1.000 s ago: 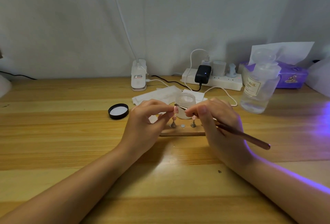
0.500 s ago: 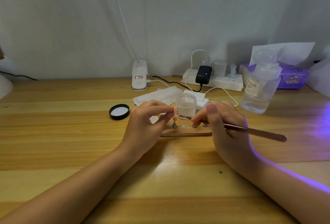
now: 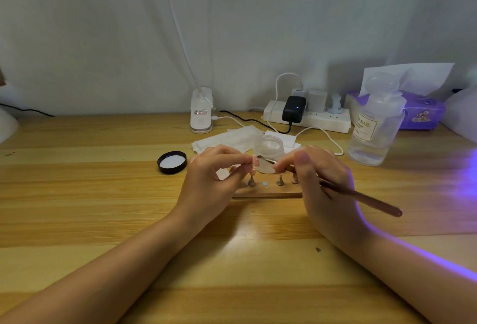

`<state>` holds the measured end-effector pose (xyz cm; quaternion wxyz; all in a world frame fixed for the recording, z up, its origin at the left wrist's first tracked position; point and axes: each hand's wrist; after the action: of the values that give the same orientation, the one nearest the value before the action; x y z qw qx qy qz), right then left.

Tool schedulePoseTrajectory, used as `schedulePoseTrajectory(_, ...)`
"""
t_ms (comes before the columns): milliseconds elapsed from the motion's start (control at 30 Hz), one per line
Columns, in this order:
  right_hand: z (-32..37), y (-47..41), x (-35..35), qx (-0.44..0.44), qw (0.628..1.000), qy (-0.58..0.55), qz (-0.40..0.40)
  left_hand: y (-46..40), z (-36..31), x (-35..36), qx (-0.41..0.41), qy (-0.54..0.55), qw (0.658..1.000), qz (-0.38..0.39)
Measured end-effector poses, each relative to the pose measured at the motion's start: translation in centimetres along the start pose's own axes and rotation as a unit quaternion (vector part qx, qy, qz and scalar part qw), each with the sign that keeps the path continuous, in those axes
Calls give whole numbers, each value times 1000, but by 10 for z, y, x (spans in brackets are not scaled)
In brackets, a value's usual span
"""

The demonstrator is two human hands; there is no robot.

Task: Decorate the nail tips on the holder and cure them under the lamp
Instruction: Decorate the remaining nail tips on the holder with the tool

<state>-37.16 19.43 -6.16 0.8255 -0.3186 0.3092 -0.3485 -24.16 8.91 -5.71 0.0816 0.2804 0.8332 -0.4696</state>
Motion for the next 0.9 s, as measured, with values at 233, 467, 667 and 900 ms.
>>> schedulePoseTrajectory(233, 0, 1, 0, 14, 1000, 11, 13, 0, -1, 0, -17, 5, 1000, 3)
schedulePoseTrajectory(467, 1, -1, 1, -6, 1000, 21, 11, 0, -3, -1, -18, 4, 1000, 8)
schedulePoseTrajectory(667, -1, 2, -1, 22, 1000, 9, 8, -1, -3, -1, -29, 8, 1000, 3)
schedulePoseTrajectory(900, -1, 0, 1, -23, 998, 57, 5, -1, -3, -2, -34, 11, 999, 6)
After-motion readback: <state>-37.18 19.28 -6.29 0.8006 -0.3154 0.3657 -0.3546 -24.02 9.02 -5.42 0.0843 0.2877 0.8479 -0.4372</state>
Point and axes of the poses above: each hand's wrist, its own y-axis away from the middle knuckle, its own x-axis out of the palm, z = x × y, and after that the axes turned 10 degrees about x, right-handed
